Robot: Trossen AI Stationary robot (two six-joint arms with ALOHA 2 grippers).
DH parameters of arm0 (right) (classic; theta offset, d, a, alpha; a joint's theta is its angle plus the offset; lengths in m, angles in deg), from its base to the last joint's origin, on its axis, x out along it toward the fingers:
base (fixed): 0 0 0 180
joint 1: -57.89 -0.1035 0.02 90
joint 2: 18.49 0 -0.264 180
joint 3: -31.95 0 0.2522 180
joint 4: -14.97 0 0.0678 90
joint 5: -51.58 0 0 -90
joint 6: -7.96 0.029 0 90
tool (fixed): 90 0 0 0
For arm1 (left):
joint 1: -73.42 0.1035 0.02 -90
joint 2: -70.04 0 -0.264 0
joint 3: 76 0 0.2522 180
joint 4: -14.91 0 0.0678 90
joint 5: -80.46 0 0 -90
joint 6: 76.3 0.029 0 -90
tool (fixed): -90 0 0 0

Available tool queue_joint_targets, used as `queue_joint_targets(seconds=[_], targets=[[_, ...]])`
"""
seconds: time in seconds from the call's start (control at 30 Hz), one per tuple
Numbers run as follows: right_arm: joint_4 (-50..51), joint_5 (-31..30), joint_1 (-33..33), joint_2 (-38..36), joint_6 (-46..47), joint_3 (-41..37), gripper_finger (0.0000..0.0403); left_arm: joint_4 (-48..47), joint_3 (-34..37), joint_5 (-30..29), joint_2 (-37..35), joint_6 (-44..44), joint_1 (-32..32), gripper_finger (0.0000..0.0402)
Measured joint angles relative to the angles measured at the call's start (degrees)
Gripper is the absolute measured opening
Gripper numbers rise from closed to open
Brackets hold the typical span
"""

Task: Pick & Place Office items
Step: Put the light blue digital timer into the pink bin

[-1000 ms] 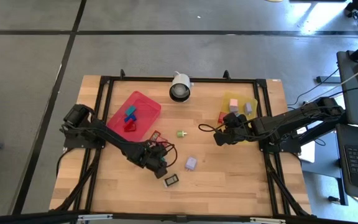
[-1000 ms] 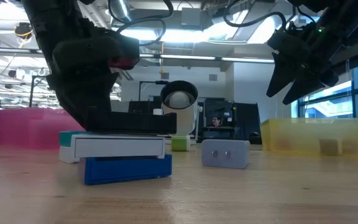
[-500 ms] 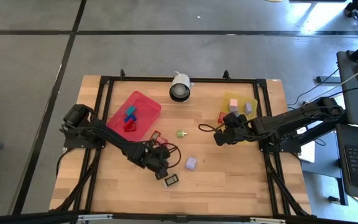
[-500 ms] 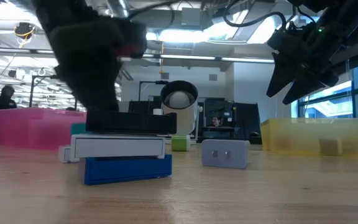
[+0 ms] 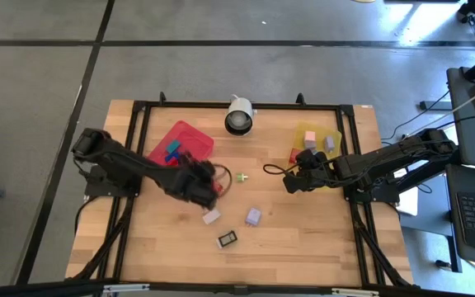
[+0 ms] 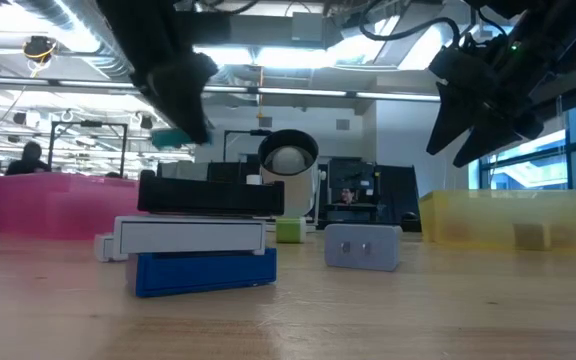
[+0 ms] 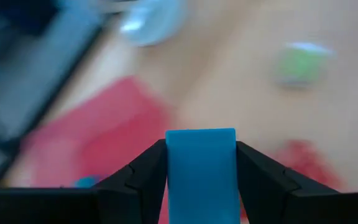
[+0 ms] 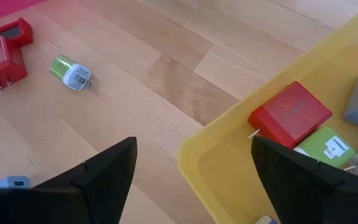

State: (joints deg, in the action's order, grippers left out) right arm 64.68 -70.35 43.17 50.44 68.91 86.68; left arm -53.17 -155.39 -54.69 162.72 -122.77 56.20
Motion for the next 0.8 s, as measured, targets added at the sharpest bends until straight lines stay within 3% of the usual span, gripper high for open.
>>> queue_joint_targets(seconds=[0.17, 0.33, 0.53, 0.8], targets=[[0.02, 0.0, 0.01, 0.0, 0.0, -0.02, 0.0318, -11.26, 2.07, -7.35, -6.17, -9.15, 4.89, 0.0159], [0.0, -0.01, 0.0, 0.0, 0.01, 0.0, 0.0318, -9.85, 9.09, -6.22, -11.57, -10.14, 11.78, 0.0162], [-0.13, 0.01, 0.0, 0.0, 0.0, -0.02, 0.0318, 1.48, 20.41, 2.12, -15.26, -9.51, 20.54, 0.016], [-0.27, -0.01, 0.0, 0.0, 0.01, 0.0, 0.0318, 19.03, 28.79, 8.27, -15.3, -3.2, 24.35, 0.0161]])
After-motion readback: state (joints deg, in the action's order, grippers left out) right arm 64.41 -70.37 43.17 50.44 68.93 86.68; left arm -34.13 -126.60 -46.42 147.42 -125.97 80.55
